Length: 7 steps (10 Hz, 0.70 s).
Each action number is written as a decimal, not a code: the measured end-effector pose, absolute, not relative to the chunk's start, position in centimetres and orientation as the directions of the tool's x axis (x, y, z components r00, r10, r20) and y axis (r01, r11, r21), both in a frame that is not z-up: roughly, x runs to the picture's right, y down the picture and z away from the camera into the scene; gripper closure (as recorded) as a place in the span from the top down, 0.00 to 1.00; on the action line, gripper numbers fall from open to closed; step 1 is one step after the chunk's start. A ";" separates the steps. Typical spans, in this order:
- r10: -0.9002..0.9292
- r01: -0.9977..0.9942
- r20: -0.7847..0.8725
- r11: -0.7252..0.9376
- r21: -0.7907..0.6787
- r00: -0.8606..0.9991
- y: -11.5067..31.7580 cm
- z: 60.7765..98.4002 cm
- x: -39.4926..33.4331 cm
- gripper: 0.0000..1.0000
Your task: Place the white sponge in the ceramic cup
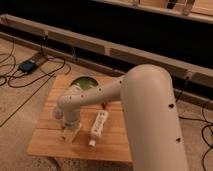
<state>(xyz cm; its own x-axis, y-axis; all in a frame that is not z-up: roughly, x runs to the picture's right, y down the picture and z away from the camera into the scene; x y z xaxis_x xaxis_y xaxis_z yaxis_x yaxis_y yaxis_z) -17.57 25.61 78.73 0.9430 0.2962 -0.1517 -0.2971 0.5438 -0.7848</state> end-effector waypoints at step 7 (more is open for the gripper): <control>0.321 -0.320 -0.161 0.540 -0.778 0.933 25.8 78.9 -17.1 0.42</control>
<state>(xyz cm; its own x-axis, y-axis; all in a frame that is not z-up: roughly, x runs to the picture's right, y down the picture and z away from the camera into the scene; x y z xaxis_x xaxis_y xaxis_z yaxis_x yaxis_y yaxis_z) -17.06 25.84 78.94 0.9333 0.3210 -0.1613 -0.3203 0.5404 -0.7781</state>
